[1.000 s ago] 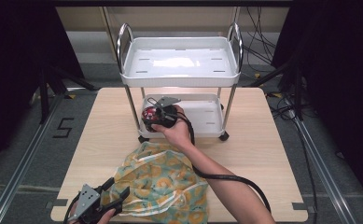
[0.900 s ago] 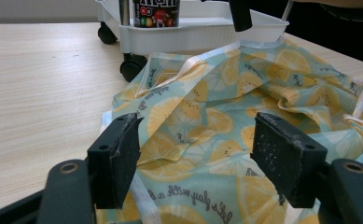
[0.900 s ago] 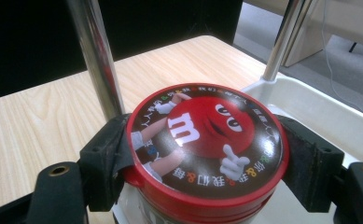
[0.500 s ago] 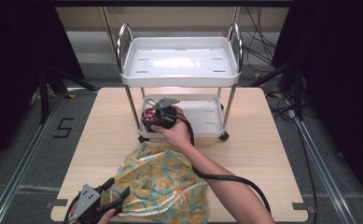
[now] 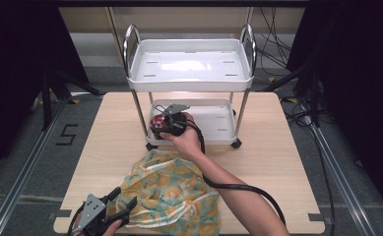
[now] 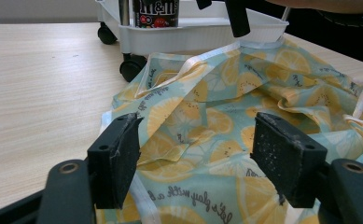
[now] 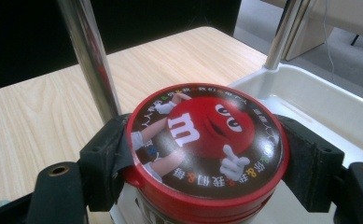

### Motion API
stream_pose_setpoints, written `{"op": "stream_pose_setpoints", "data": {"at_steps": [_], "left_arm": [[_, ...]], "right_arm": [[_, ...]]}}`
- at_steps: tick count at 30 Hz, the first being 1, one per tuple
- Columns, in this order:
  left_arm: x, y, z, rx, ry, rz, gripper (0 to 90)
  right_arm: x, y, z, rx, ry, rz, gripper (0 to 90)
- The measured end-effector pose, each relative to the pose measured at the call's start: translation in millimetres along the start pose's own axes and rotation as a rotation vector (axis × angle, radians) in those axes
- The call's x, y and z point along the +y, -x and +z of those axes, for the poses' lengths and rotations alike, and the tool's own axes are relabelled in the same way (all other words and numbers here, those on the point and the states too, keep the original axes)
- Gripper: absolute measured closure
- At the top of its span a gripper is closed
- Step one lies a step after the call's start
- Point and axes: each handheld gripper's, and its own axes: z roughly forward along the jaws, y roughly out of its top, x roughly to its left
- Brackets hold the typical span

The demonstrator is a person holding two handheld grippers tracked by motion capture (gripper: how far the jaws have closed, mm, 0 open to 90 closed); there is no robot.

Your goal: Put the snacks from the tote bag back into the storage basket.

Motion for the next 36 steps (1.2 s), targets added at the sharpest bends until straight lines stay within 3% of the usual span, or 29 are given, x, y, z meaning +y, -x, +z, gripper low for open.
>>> {"op": "stream_pose_setpoints", "data": {"at_steps": [16,19,22,25,29,30,36], "left_arm": [[0.0,0.0,-0.1,0.000,0.000,0.000,31.3],[0.2,0.2,-0.7,0.005,-0.007,0.003,31.3],[0.0,0.0,0.0,0.000,0.000,0.001,31.3],[0.0,0.0,-0.1,-0.002,0.001,0.000,31.3],[0.2,0.2,-0.5,0.000,-0.002,0.002,31.3],[0.2,0.1,-0.4,0.000,-0.001,0.001,31.2],[0.0,0.2,-0.1,-0.002,0.002,0.001,31.2]], "right_arm": [[-5.7,-0.4,4.5,0.015,-0.010,0.018,26.5],[-5.8,-0.6,4.4,0.007,-0.014,-0.001,26.5],[-6.7,-2.1,5.4,0.017,-0.008,0.012,26.4],[-6.5,-2.0,5.5,0.005,-0.014,-0.016,26.3],[-7.7,-2.4,7.0,0.035,-0.015,-0.002,25.4],[-8.3,-3.2,6.7,0.012,-0.023,-0.003,25.1],[-11.4,-1.7,7.3,0.045,0.002,0.041,23.5]]}}
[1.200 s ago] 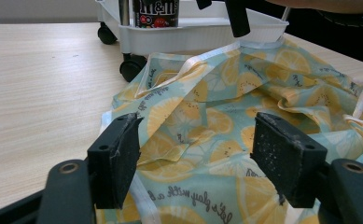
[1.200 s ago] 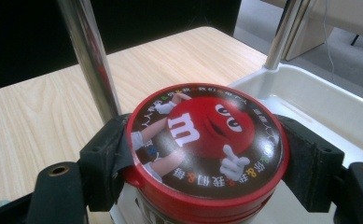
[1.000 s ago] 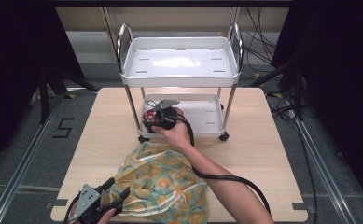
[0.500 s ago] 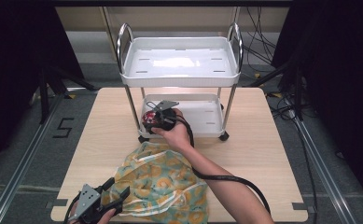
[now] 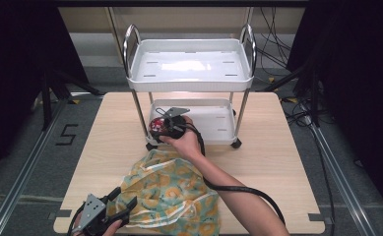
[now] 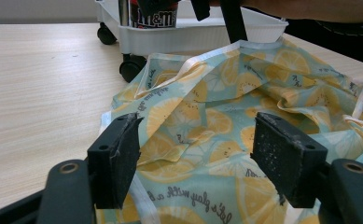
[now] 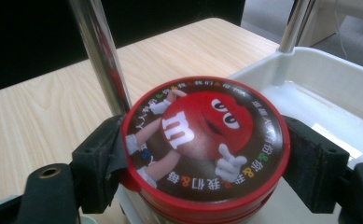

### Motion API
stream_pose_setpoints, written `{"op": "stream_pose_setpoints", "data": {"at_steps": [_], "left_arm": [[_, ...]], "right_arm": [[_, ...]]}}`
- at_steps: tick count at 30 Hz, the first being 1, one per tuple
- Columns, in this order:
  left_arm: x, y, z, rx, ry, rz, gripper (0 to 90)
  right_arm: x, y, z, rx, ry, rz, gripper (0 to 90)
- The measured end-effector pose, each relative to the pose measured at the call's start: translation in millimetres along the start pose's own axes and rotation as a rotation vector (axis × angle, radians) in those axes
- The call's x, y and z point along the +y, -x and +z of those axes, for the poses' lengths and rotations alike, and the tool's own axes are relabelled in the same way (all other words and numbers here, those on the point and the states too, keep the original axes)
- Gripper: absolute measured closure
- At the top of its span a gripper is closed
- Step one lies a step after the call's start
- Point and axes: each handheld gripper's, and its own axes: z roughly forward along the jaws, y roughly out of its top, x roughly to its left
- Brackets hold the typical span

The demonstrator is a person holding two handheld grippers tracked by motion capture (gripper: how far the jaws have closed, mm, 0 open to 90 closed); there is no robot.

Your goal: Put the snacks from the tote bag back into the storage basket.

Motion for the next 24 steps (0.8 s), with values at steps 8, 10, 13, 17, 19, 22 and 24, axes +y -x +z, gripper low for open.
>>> {"op": "stream_pose_setpoints", "data": {"at_steps": [8,10,13,17,19,22,24], "left_arm": [[0.2,0.5,0.1,0.002,0.000,0.000,31.1],[0.2,0.3,0.0,0.002,0.001,0.000,31.1],[0.0,0.0,0.2,0.001,0.005,-0.002,31.1],[0.0,-0.2,0.2,0.002,0.007,-0.003,31.1],[0.1,-0.4,-0.1,0.007,0.000,-0.002,31.0],[0.2,-0.1,-0.1,0.008,-0.002,0.001,31.1],[0.2,-0.1,-0.2,0.007,-0.002,0.001,31.1]], "right_arm": [[3.3,-2.5,-8.7,-0.013,0.011,-0.001,21.5],[3.3,-3.7,-10.9,-0.014,0.012,0.002,21.2],[4.4,-5.8,-16.1,-0.014,0.021,0.010,20.9],[3.7,-6.7,-21.1,-0.031,0.012,-0.006,20.9],[2.7,-7.4,-21.7,-0.028,0.015,0.004,20.8],[1.9,-7.4,-25.2,-0.025,0.010,-0.001,20.7],[2.2,-8.3,-29.5,-0.025,0.001,0.009,20.7]]}}
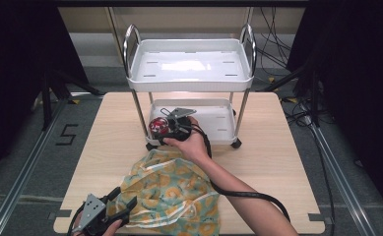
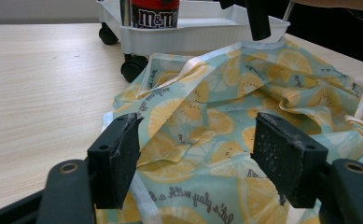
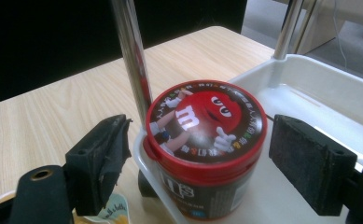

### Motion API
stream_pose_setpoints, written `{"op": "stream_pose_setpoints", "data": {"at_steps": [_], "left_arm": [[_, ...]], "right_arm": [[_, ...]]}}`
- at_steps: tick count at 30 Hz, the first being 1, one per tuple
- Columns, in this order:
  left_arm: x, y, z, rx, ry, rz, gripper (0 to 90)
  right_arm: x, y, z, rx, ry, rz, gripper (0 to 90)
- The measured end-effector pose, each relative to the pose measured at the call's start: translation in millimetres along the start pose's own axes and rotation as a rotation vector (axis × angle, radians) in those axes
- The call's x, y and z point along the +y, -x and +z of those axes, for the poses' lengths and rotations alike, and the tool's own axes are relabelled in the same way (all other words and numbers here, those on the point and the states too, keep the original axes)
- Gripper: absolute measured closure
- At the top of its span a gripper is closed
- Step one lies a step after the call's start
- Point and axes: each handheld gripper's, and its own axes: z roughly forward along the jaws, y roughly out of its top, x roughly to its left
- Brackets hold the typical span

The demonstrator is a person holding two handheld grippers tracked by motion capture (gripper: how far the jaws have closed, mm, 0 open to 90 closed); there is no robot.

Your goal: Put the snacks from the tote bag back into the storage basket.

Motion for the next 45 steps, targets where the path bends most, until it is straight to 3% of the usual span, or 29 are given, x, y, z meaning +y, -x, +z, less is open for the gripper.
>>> {"op": "stream_pose_setpoints", "data": {"at_steps": [4,11,23,25,26,28,32,33,34,35,37,39,42,45], "left_arm": [[0.0,0.1,0.1,0.001,-0.001,0.001,31.1],[0.1,0.2,0.4,0.003,0.006,-0.001,31.1],[0.2,0.4,0.6,0.008,0.006,0.002,31.1],[0.3,0.7,0.5,0.008,0.006,0.003,31.1],[0.4,0.6,0.4,0.008,0.007,0.004,31.1],[0.5,0.4,0.3,0.007,0.007,0.008,31.1],[0.5,0.5,0.4,0.007,0.008,0.008,31.1],[0.6,0.6,0.4,0.007,0.008,0.008,31.1],[0.7,0.7,0.1,0.010,0.005,0.009,31.1],[0.7,0.9,0.0,0.012,0.005,0.008,31.1],[0.7,0.9,0.1,0.012,0.005,0.007,31.1],[0.6,0.8,0.4,0.011,0.006,0.007,31.1],[0.7,1.1,0.2,0.013,0.005,0.008,31.2],[0.7,1.1,0.2,0.014,0.005,0.008,31.1]], "right_arm": [[1.3,0.7,-6.0,0.002,0.039,-0.016,20.7],[-1.5,-5.0,-18.3,0.007,0.005,-0.012,20.8],[-9.0,-5.7,-43.9,-0.002,-0.002,-0.015,21.0],[-11.4,-7.4,-47.8,0.013,0.009,0.014,21.0],[-12.2,-6.0,-48.5,0.034,0.015,0.004,21.0],[-14.2,-5.1,-52.4,0.006,0.008,-0.010,21.0],[-16.7,-4.9,-60.7,-0.005,-0.009,-0.003,21.1],[-17.1,-2.9,-62.1,-0.010,0.002,-0.025,21.1],[-17.7,-5.1,-63.6,-0.001,-0.005,-0.003,21.2],[-18.1,-4.1,-64.6,0.005,0.007,-0.022,21.1],[-19.5,-6.8,-67.7,0.013,0.002,0.002,21.2],[-21.1,-6.1,-70.6,0.006,0.011,-0.026,21.2],[-23.8,-9.0,-75.5,0.011,0.004,-0.004,21.1],[-25.7,-7.5,-79.3,0.010,0.007,-0.035,21.1]]}}
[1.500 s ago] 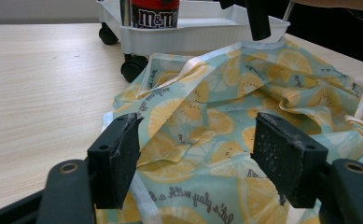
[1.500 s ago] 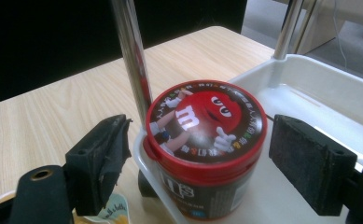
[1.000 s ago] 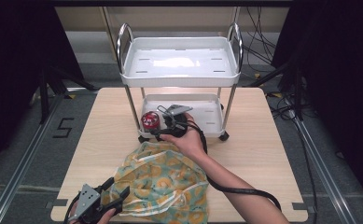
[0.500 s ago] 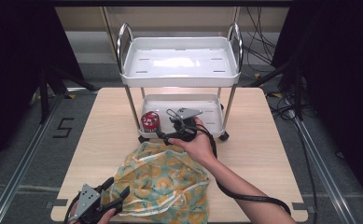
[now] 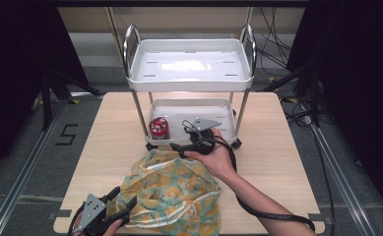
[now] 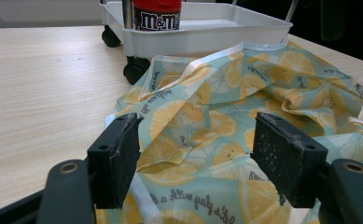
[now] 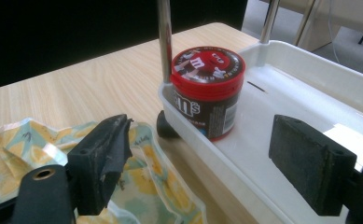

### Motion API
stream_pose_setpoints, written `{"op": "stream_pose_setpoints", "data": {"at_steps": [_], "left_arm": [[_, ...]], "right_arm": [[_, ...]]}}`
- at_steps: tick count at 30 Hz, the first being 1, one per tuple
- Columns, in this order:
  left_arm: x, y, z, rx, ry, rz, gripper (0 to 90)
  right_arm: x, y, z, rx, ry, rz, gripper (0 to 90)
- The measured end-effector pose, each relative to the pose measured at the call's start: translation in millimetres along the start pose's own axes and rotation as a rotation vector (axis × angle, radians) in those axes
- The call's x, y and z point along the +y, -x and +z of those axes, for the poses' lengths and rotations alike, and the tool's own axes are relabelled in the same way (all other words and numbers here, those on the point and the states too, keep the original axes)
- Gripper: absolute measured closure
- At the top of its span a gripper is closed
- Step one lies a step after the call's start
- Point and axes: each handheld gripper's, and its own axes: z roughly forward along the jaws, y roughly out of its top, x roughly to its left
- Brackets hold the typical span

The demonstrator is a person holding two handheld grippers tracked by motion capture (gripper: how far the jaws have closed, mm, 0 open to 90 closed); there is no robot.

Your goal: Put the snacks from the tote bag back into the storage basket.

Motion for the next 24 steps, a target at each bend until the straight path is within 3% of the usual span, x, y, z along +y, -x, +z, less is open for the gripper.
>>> {"op": "stream_pose_setpoints", "data": {"at_steps": [4,5,7,8,13,15,22,24], "left_arm": [[0.1,0.0,-0.1,0.001,0.001,0.000,31.2],[0.1,-0.1,-0.1,0.000,0.001,0.000,31.1],[0.0,-0.3,0.2,-0.001,0.001,0.001,31.2],[0.1,-0.2,0.1,0.000,0.001,0.001,31.2],[0.1,-0.1,0.1,0.002,0.000,0.001,31.2],[0.3,0.2,-0.1,0.004,0.001,0.000,31.1],[0.4,0.6,-0.3,0.005,0.000,0.000,31.2],[0.5,0.5,-0.5,0.005,0.001,-0.001,31.2]], "right_arm": [[-3.7,-1.2,-4.4,0.015,0.011,0.000,21.1],[-4.9,-0.9,-5.6,-0.001,0.015,-0.017,21.1],[-6.7,-2.5,-8.2,0.010,0.010,0.001,21.1],[-7.6,-1.8,-8.5,0.011,0.013,-0.021,21.1],[-12.4,-6.7,-14.1,0.016,0.010,0.014,21.2],[-15.1,-7.1,-14.2,0.022,0.022,-0.008,21.2],[-21.9,-9.8,-22.0,0.025,0.018,-0.012,21.3],[-23.2,-9.0,-22.9,0.007,0.041,-0.034,21.3]]}}
